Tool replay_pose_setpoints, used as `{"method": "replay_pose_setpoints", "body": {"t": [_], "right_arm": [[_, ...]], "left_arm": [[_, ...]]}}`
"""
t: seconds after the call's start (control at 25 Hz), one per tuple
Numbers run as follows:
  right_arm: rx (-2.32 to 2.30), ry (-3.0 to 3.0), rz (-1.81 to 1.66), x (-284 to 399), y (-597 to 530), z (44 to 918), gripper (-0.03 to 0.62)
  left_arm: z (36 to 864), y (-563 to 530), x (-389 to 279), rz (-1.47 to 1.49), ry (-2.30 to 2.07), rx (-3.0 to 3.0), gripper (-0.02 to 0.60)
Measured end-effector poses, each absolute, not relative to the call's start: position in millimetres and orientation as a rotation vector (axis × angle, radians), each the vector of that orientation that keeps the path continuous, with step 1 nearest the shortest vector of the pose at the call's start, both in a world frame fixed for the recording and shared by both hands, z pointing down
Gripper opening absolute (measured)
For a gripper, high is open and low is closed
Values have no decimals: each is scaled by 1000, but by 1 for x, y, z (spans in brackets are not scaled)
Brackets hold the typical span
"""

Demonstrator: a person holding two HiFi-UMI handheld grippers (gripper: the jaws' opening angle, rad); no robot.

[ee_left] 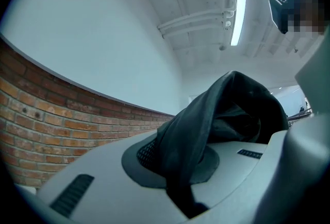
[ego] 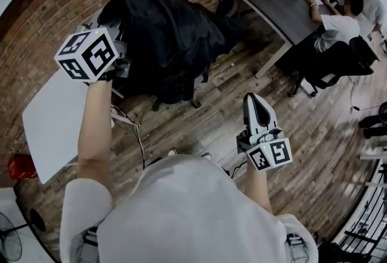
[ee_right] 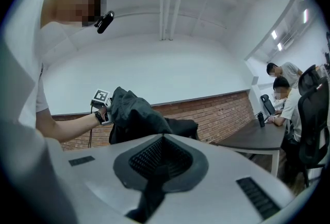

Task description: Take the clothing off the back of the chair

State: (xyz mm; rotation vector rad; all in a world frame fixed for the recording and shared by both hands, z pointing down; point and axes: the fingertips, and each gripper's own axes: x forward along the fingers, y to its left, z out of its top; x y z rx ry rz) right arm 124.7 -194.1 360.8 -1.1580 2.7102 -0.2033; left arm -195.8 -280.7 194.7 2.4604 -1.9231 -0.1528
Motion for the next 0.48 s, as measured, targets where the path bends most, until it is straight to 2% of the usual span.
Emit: {"method": "replay_pose_setpoints", "body": {"t": [0.48], "right_arm": [[-1120, 2740, -197, 97, -193, 358, 20]], "left_arm": [[205, -223, -261, -189, -2048, 2348, 37]]}}
